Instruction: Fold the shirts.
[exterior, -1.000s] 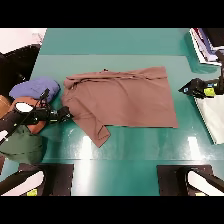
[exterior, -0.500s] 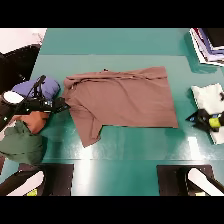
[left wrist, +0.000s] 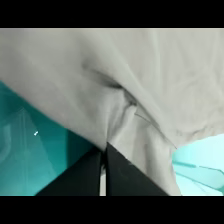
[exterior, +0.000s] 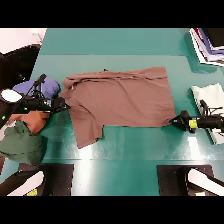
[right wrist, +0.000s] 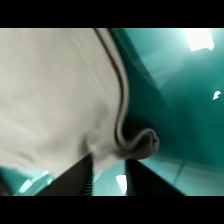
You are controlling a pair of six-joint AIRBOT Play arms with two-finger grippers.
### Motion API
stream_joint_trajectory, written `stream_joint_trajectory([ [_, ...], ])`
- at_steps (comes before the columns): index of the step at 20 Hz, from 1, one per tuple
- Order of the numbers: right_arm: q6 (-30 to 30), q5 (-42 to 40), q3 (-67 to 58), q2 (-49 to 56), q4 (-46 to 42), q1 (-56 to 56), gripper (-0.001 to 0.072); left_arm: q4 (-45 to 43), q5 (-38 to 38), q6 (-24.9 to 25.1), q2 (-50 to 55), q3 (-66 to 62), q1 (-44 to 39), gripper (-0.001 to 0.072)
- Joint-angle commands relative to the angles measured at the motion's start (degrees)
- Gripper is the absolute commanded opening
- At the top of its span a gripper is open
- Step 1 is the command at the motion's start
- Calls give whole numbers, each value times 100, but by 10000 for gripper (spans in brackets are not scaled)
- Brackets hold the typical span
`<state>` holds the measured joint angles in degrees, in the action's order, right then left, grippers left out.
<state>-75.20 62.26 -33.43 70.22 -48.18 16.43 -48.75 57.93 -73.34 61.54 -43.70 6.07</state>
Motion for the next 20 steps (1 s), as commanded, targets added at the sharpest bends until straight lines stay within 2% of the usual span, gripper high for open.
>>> stream_joint_trajectory([
  [1,85,-306,-417,190,26,-549,86,-103,107,-177,-109,-52,4,23],
  [2,96,-247,-592,125,-4,-662,33,-227,118,-201,-284,-120,4,23],
  [3,101,-214,-774,-22,2,-737,16,-463,131,-352,-490,-236,4,23],
  [5,107,-162,-1255,-483,-4,-807,16,-1115,332,-658,-1001,-684,4,23],
  [7,111,-57,-1945,-1073,-4,-756,16,-1521,673,-743,-1456,-1464,4,24],
  [11,109,323,-3895,-2094,-4,-313,15,-1598,984,-772,-1880,-3864,4,24],
  [14,109,422,-5348,-2616,-33,195,15,-1598,785,-811,-1891,-5904,4,24],
  [16,68,551,-6199,-2800,-382,538,14,-1596,439,-1003,-1891,-6891,4,23],
  [18,-46,802,-6944,-2802,-699,866,14,-1598,297,-1086,-1843,-7541,4,23],
  [20,-109,1073,-7556,-2599,-754,1047,14,-1598,203,-1165,-1816,-7663,4,23],
])
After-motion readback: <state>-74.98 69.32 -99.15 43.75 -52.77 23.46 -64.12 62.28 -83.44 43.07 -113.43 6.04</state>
